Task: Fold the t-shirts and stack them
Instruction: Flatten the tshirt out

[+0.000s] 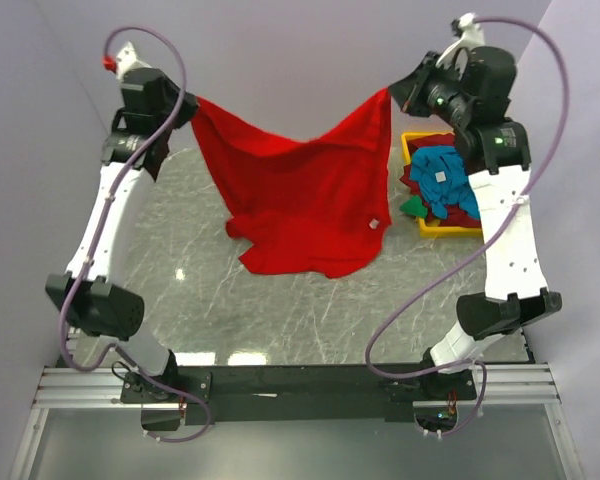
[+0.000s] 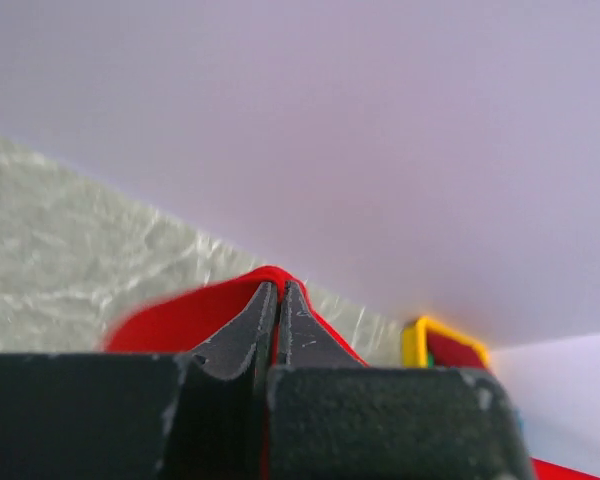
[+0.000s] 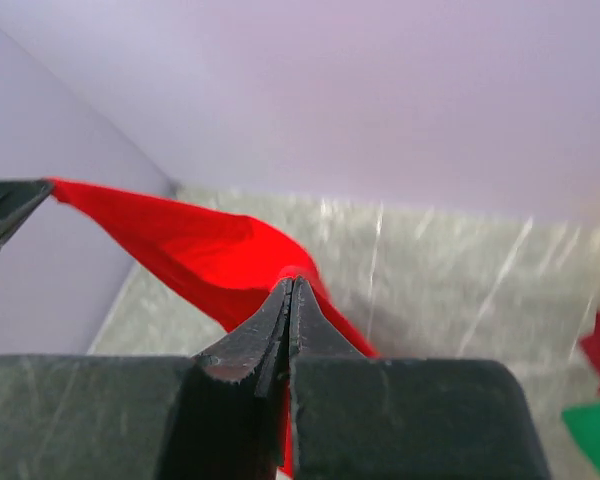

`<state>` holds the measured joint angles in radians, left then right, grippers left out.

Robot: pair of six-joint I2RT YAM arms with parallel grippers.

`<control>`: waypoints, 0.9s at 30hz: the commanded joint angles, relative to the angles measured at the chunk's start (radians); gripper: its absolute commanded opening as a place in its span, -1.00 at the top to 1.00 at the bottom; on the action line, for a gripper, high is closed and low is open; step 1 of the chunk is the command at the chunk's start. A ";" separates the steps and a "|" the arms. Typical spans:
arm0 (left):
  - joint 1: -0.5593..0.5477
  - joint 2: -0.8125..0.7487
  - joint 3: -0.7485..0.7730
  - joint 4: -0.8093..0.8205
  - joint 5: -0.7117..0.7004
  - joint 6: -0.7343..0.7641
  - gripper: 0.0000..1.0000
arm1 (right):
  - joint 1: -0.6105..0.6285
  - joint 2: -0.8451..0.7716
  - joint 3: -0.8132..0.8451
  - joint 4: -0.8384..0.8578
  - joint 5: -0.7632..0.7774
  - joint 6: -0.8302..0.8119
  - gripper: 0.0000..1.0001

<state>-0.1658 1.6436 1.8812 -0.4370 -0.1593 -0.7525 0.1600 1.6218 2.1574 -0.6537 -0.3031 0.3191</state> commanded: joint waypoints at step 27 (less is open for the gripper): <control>0.025 -0.569 -0.268 0.232 -0.238 0.125 0.99 | -0.002 -0.295 -0.050 0.328 0.087 -0.061 1.00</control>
<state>-0.1436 0.9421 1.5646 -0.1577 -0.4583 -0.6254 0.1593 1.1900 2.1441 -0.3637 -0.2272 0.2871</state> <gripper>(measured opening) 0.021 0.005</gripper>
